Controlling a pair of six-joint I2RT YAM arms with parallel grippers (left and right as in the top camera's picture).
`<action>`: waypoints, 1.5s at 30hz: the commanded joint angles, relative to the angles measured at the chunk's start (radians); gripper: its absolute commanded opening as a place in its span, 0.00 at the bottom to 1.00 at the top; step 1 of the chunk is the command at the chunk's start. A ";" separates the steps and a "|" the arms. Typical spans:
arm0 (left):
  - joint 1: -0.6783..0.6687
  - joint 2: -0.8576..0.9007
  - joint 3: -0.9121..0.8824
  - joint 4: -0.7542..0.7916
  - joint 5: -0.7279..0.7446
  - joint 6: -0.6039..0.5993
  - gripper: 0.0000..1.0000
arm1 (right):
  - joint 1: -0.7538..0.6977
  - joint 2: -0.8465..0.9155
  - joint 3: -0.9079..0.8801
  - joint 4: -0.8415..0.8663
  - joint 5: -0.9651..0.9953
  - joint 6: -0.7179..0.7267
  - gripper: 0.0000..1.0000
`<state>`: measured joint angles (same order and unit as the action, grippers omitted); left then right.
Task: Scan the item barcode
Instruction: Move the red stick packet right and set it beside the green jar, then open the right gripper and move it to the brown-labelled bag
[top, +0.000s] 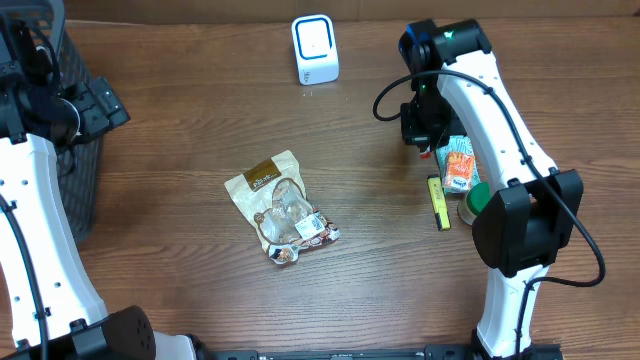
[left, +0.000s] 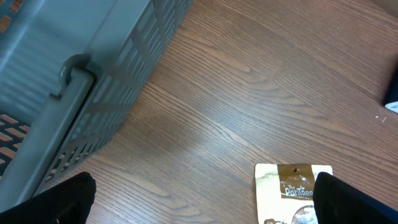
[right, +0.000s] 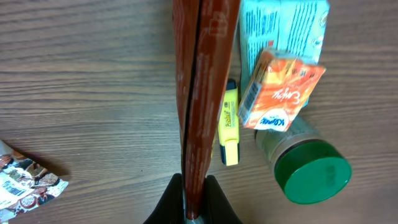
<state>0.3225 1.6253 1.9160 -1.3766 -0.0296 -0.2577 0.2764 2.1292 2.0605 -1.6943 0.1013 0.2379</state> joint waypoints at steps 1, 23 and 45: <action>-0.002 0.004 0.017 0.000 0.003 0.008 1.00 | -0.002 0.001 -0.056 0.000 -0.010 0.029 0.04; -0.002 0.004 0.017 0.000 0.003 0.008 1.00 | -0.005 0.001 -0.420 0.264 0.058 0.028 0.27; -0.002 0.004 0.017 0.000 0.003 0.008 1.00 | 0.132 0.001 -0.421 0.452 -0.286 0.037 0.36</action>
<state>0.3225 1.6253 1.9160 -1.3766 -0.0299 -0.2577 0.3500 2.1304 1.6432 -1.2503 -0.1417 0.2626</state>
